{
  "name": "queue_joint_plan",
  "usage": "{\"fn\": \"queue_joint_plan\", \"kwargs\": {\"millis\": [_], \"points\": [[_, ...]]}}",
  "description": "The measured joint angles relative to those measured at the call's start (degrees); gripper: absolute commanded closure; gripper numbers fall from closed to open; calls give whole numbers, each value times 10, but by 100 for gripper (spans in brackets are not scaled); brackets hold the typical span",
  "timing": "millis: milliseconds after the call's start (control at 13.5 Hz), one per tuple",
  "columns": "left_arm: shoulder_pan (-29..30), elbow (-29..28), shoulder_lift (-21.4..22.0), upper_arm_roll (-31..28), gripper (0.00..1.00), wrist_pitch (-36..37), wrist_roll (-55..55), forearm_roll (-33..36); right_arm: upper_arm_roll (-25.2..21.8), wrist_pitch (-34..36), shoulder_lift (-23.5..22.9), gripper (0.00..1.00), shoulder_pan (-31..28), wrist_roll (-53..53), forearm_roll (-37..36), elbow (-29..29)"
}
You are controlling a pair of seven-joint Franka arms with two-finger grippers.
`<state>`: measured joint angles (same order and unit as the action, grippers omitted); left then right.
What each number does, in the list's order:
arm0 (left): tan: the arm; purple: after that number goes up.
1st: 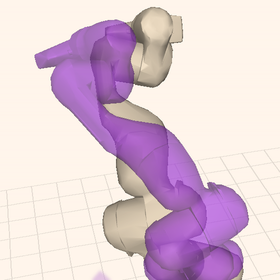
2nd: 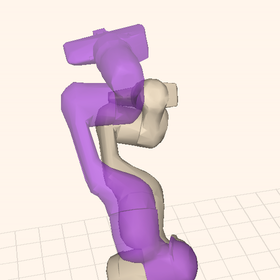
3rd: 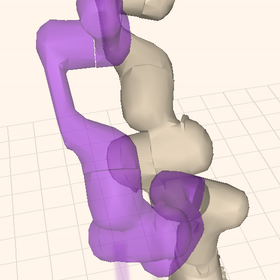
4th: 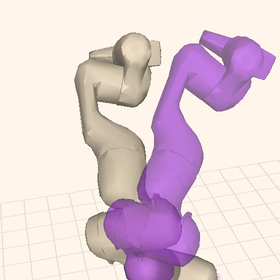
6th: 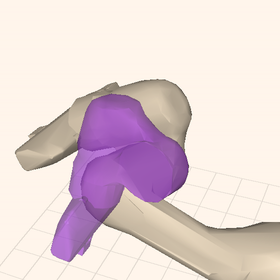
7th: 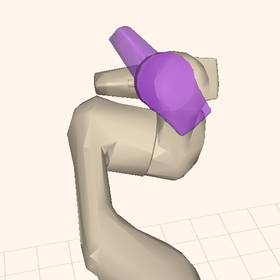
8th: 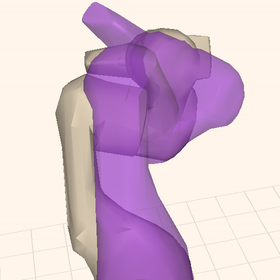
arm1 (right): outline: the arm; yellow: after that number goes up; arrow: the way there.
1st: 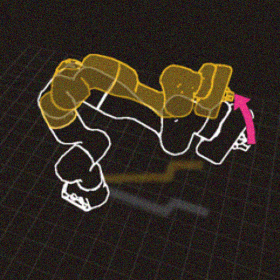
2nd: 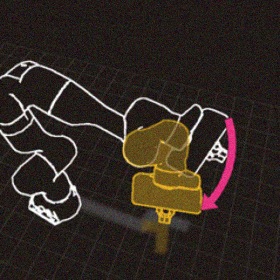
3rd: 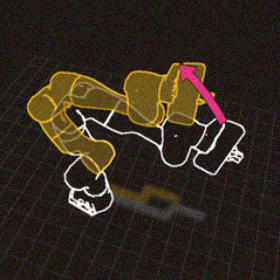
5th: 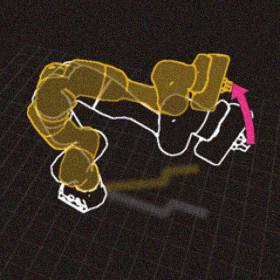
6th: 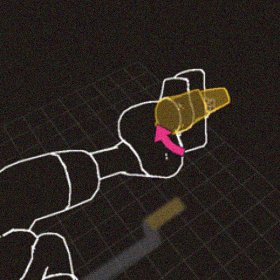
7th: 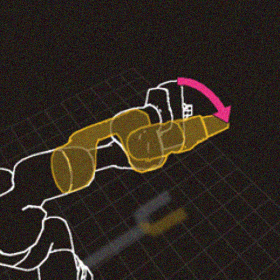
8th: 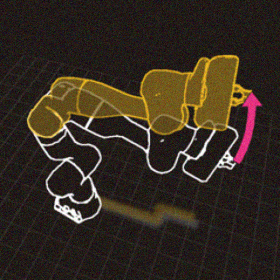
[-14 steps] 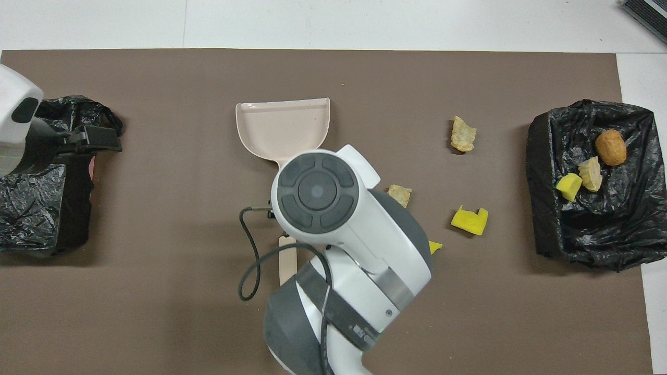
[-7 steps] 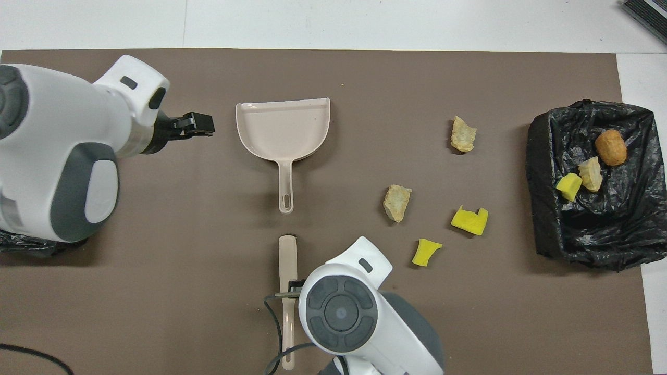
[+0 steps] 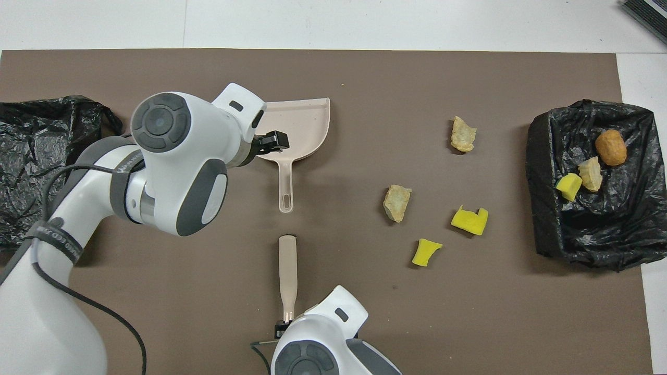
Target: Sweep and dump trash in bin
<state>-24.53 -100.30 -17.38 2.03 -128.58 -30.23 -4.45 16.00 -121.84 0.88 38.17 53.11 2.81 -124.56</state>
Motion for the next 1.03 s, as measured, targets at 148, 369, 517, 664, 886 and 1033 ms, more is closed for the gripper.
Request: {"fn": "queue_joint_plan", "kwargs": {"millis": [148,369,517,664,886,1033], "points": [[-17,-5,-9,0,0,1,-1,1,0,-53,-10,9,25,31,1,-26],[-37,-25,-13,0,0,1,0,5,0,-117,-46,12,44,45,1,-39],[-45,-40,-12,0,0,1,5,9,0,-145,-69,16,51,47,1,-35],[-52,-50,-11,0,0,1,5,9,0,-145,-75,27,52,47,1,-26],[-53,-55,-8,-2,13,0,6,12,0,-143,-75,47,52,47,1,-20],[-52,-56,-7,-5,19,0,6,19,-1,-143,-75,61,52,47,1,-20]]}}
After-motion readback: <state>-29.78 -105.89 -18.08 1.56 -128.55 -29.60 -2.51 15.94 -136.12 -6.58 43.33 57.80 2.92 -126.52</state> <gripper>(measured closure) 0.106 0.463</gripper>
